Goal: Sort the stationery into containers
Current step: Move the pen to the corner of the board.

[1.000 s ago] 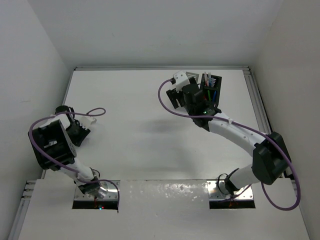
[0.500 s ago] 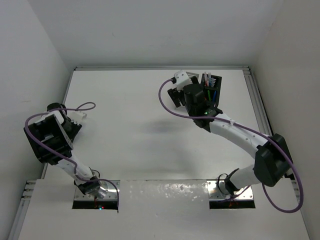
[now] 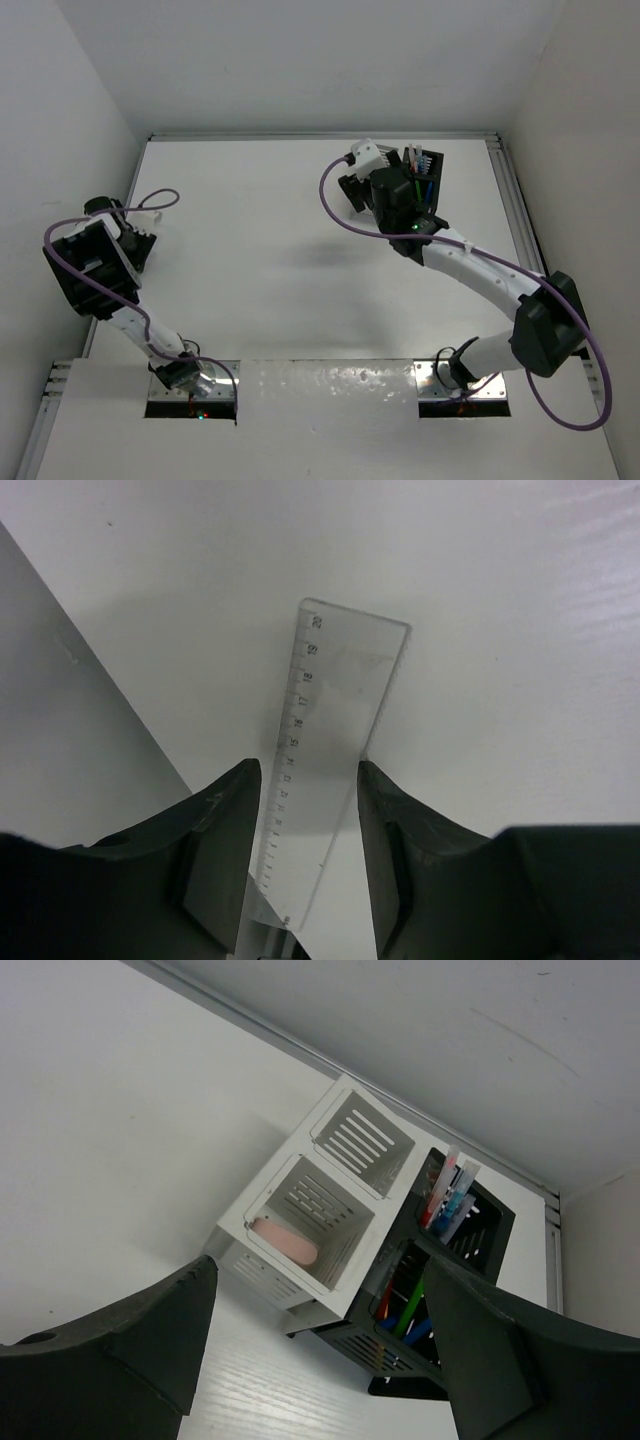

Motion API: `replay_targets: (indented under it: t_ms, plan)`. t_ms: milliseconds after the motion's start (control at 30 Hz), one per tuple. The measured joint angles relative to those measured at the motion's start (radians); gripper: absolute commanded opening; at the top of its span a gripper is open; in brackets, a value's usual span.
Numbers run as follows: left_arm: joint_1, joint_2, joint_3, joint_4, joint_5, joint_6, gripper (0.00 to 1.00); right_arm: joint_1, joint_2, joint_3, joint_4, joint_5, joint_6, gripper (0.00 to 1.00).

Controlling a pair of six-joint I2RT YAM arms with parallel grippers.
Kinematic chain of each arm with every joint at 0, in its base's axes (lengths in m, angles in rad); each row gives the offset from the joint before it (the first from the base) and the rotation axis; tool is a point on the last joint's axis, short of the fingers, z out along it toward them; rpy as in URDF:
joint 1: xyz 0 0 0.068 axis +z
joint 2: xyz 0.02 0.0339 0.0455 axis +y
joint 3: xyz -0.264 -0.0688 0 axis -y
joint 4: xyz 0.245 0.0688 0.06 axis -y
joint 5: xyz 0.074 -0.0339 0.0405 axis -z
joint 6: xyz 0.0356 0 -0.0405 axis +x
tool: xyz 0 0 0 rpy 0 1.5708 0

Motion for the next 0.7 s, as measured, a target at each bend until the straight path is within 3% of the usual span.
replay_targets:
  t_ms: [100, 300, 500, 600, 700]
  plan:
    - [0.003, 0.005, 0.009, 0.014, 0.026, -0.008, 0.46, 0.001, -0.006, -0.003, 0.0, 0.005, -0.003, 0.82]
    - [0.026, 0.038, 0.06, 0.0, 0.105, -0.06, 0.59, 0.004, -0.019, -0.011, -0.002, 0.018, -0.014, 0.82]
    - [0.088, 0.053, 0.081, -0.039, 0.175, -0.124, 0.77, 0.005, -0.039, -0.03, -0.002, 0.026, -0.014, 0.82]
    - [0.114, 0.053, 0.08, -0.049, 0.176, -0.138, 0.95, 0.006, -0.05, -0.044, -0.003, 0.03, -0.014, 0.82]
    - [0.124, 0.053, 0.08, -0.05, 0.169, -0.146, 1.0, 0.011, -0.053, -0.049, -0.008, 0.034, -0.013, 0.82]
